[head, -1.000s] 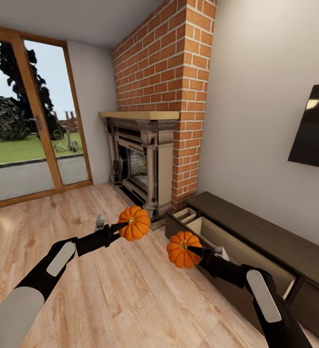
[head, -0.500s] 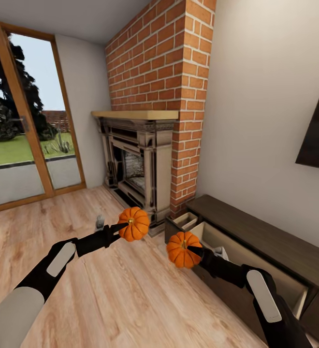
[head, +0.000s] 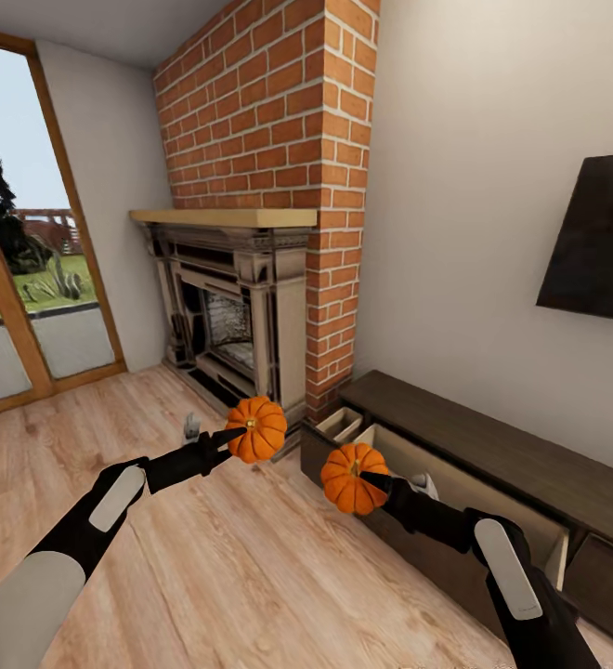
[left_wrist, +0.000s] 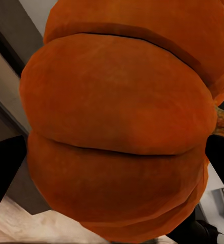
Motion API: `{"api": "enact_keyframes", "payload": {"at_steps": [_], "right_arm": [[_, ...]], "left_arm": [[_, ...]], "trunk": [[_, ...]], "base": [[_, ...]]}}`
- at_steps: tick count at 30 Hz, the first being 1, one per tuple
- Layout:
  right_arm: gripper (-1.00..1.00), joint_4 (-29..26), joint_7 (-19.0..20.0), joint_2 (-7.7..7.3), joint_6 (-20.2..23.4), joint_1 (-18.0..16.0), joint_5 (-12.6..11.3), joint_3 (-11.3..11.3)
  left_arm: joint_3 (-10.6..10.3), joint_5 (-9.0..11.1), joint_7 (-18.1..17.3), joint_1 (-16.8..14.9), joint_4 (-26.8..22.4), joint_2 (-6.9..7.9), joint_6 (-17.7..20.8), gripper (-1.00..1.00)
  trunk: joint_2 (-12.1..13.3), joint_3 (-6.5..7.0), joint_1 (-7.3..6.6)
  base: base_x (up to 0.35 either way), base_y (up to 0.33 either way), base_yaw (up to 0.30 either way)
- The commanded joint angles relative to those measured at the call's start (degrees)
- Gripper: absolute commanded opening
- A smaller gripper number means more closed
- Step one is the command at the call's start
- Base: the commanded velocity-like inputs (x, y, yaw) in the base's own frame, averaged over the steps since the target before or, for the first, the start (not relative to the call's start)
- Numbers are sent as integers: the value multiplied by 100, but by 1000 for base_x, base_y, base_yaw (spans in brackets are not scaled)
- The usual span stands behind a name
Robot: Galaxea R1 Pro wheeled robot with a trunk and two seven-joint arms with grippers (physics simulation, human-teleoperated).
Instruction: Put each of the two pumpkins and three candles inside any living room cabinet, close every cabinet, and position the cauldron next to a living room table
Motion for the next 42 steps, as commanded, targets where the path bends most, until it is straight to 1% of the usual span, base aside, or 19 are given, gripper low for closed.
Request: {"api": "enact_keyframes", "payload": {"at_steps": [1, 17, 42], "right_arm": [[-100, 0, 52, 3, 28, -6, 40, -11], [-100, 8, 52, 2, 26, -6, 47, -19], [-100, 9, 52, 2, 21, -6, 55, -28]], "left_arm": [[-14, 52, 1, -3, -1, 7, 32, -100], [-14, 52, 9, -3, -1, 7, 32, -100], [-14, 52, 10, -3, -1, 9, 32, -100]], "trunk": [[-3, -10, 1], [-3, -45, 1], [-3, -46, 1]], "base": [[86, 275, -267], [75, 255, -271], [3, 11, -285]]}}
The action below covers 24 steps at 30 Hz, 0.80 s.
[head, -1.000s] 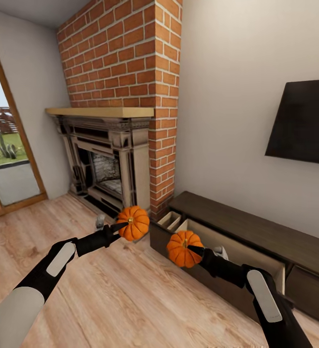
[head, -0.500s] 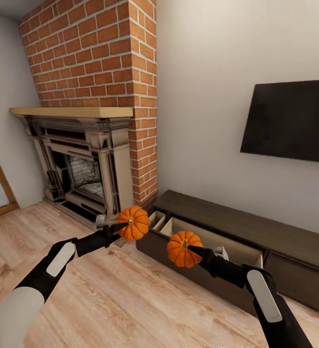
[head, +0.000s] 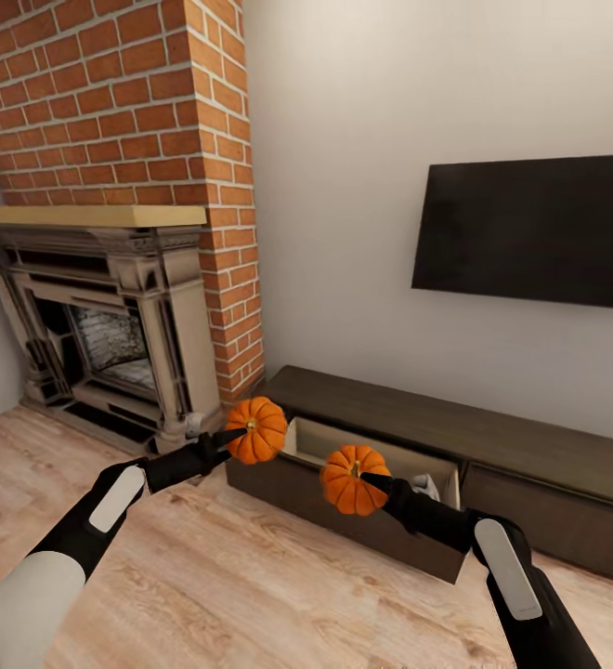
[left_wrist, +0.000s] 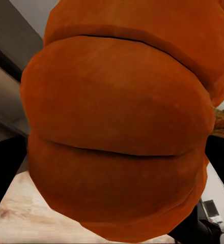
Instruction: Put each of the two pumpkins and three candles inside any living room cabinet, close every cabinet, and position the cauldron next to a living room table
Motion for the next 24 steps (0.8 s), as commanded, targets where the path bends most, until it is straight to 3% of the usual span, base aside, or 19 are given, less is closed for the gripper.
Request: {"api": "enact_keyframes", "payload": {"at_steps": [1, 10, 24], "right_arm": [[-100, 0, 57, 3, 32, -6, -30, -11], [-100, 1, 57, 3, 33, -6, -34, -12], [-100, 8, 57, 3, 32, -6, -30, -52]], "left_arm": [[-8, 100, 0, -4, -4, 7, 53, -100], [-8, 100, 0, -4, -4, 5, 53, -100], [-8, 100, 7, -4, -4, 4, 52, -100]], "trunk": [[-4, -5, -1], [-4, -5, -1], [-4, -5, -1]], "base": [[0, 33, -291], [0, 149, -292], [37, 271, -292]]}}
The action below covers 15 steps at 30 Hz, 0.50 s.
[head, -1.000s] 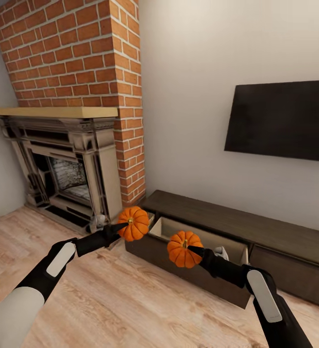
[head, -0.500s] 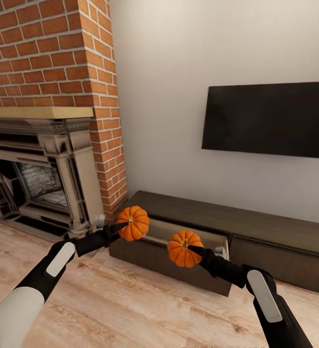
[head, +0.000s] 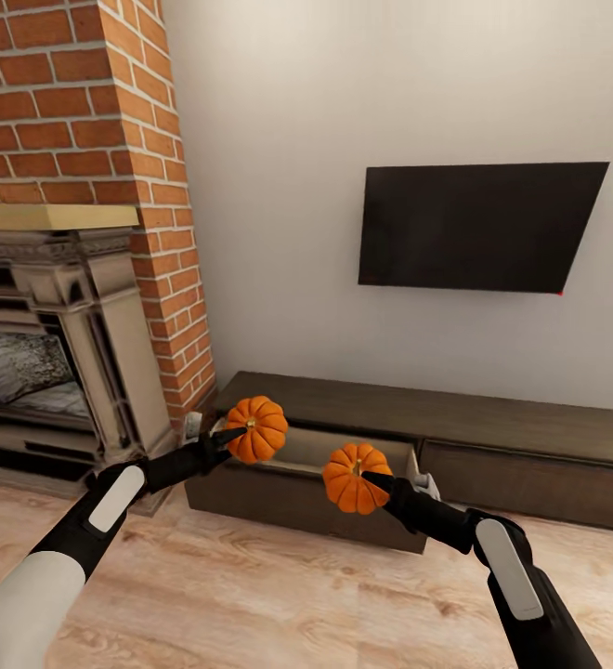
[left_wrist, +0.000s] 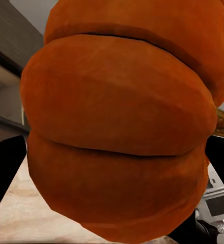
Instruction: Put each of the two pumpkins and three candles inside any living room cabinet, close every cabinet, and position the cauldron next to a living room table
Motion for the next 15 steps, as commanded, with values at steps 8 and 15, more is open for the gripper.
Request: {"api": "enact_keyframes", "payload": {"at_steps": [8, 15], "right_arm": [[-100, 1, 50, 3, 29, -6, 41, -21], [-100, -3, 50, 3, 29, -6, 31, -13]], "left_arm": [[-14, 50, 4, -3, -1, 7, 28, -100], [-14, 50, -4, -3, -3, 7, 27, -100]], "trunk": [[-3, -6, 1], [-3, -6, 1]], "base": [[253, 190, -292], [283, 69, -292]]}}
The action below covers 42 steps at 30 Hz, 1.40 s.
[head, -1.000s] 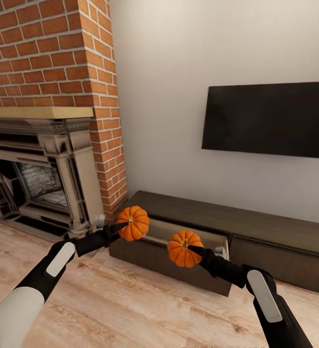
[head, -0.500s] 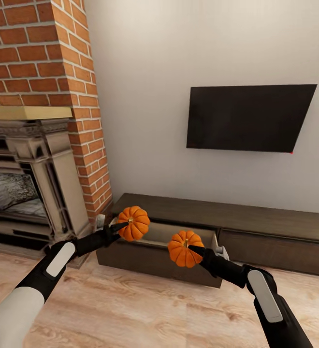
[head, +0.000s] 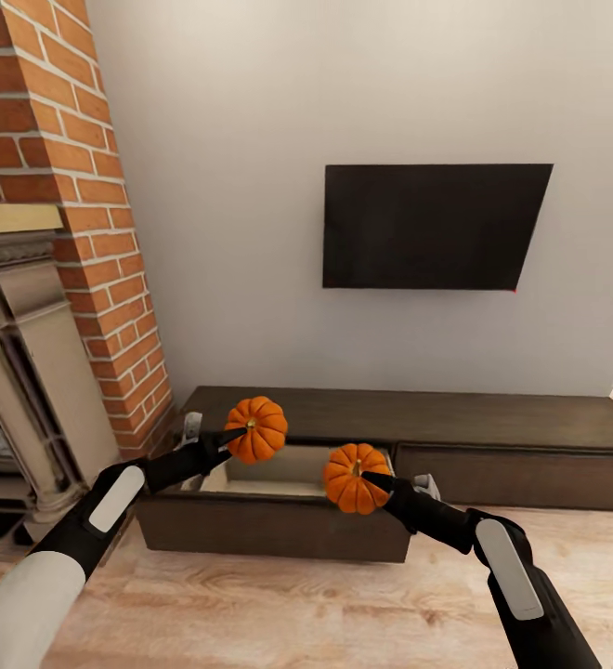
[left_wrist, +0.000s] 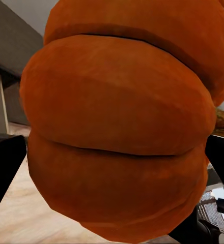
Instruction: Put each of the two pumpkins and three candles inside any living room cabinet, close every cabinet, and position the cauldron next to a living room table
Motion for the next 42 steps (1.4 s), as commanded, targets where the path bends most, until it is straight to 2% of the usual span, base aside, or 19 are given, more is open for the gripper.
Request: {"api": "enact_keyframes", "payload": {"at_steps": [1, 11, 21, 42], "right_arm": [[-100, -1, 55, 3, 30, -6, 7, -8], [-100, -4, 55, 3, 7, -6, 5, -16], [-100, -4, 55, 4, 3, -6, 11, -11], [-100, -4, 36, 6, 3, -8, 70, 31]], "left_arm": [[-11, 81, 1, -4, -2, 6, 48, -100], [-11, 81, 0, -4, -1, 7, 49, -100], [-14, 81, 8, -5, -1, 6, 46, -100], [-8, 81, 31, -6, 60, 26, 42, -100]], "trunk": [[-3, -6, 2], [-3, -6, 2], [-3, -6, 2], [-3, -6, 2]], "base": [[200, 14, -292], [137, 3, -228], [16, 0, -13], [122, 12, 0]]}}
